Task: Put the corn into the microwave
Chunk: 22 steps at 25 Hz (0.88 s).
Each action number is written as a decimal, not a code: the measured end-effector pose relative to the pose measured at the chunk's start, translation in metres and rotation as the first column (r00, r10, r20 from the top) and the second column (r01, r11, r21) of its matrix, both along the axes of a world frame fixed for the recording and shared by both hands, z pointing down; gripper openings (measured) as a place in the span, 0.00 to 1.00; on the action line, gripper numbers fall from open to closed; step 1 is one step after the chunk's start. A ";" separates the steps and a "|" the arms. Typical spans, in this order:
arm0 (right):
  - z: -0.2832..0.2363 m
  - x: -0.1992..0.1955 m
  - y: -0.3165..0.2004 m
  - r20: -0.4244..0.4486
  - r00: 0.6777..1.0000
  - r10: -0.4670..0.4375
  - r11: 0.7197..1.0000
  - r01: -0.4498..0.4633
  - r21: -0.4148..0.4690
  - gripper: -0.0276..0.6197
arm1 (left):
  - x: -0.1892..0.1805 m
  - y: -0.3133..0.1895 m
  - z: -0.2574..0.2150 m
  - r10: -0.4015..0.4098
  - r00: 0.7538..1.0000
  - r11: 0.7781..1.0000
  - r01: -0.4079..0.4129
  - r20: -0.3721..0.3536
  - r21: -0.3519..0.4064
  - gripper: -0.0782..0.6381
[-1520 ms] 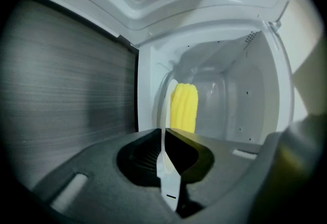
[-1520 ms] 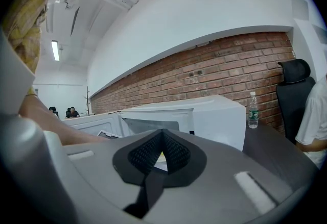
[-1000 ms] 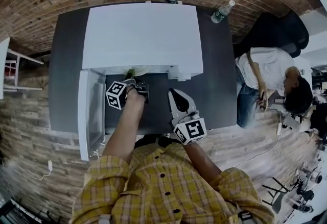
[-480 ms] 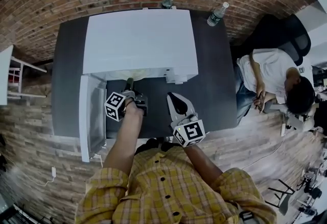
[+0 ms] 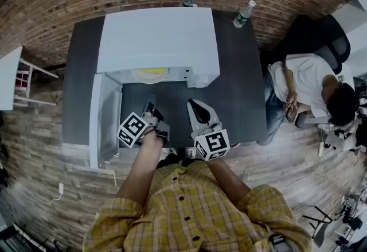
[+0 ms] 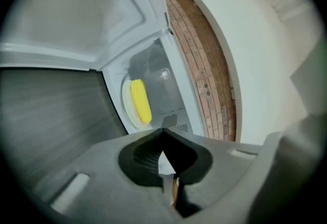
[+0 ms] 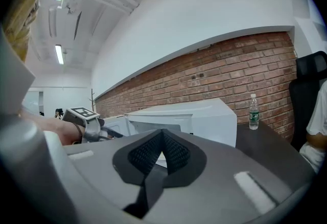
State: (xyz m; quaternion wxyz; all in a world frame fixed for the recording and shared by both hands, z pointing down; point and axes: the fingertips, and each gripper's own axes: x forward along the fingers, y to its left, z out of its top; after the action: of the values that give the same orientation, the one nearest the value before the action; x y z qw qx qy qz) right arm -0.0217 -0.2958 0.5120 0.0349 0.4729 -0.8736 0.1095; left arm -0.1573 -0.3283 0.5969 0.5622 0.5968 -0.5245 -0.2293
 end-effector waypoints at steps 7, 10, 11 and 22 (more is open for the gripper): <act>-0.016 -0.003 0.015 0.027 0.999 -0.028 0.999 0.027 0.023 0.04 | 0.012 0.030 -0.066 0.087 0.934 0.964 -0.167 0.348 0.209 0.10; -0.020 0.002 0.021 0.035 0.999 -0.030 0.999 0.029 0.032 0.04 | 0.022 0.041 -0.084 0.078 0.873 0.934 -0.233 0.482 0.270 0.10; -0.021 0.005 0.024 0.036 0.999 -0.029 0.999 0.027 0.034 0.04 | 0.026 0.046 -0.088 0.074 0.856 0.926 -0.249 0.512 0.284 0.10; -0.034 0.006 0.043 0.044 0.998 -0.044 0.997 0.042 0.057 0.04 | 0.049 0.082 -0.130 -0.012 0.620 0.850 -0.407 0.785 0.334 0.10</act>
State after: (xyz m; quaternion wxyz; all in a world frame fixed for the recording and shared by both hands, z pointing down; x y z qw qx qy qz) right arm -0.0152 -0.2533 0.4779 0.0042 0.4522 -0.8869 0.0947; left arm -0.1082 -0.2461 0.4668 0.1432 0.8123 -0.5652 -0.0135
